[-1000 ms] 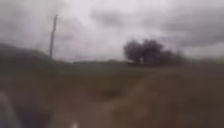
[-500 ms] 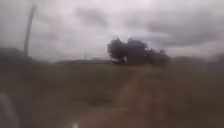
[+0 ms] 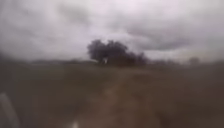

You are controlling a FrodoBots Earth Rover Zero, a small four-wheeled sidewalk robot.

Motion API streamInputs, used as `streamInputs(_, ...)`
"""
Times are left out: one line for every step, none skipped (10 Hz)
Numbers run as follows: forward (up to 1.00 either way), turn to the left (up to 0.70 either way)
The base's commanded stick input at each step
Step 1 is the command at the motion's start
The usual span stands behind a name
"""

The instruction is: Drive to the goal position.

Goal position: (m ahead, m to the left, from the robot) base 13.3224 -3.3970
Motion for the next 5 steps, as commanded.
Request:
streamInputs(0.70,0.00)
streamInputs(0.70,0.00)
streamInputs(0.70,0.00)
streamInputs(0.70,0.00)
streamInputs(0.70,0.00)
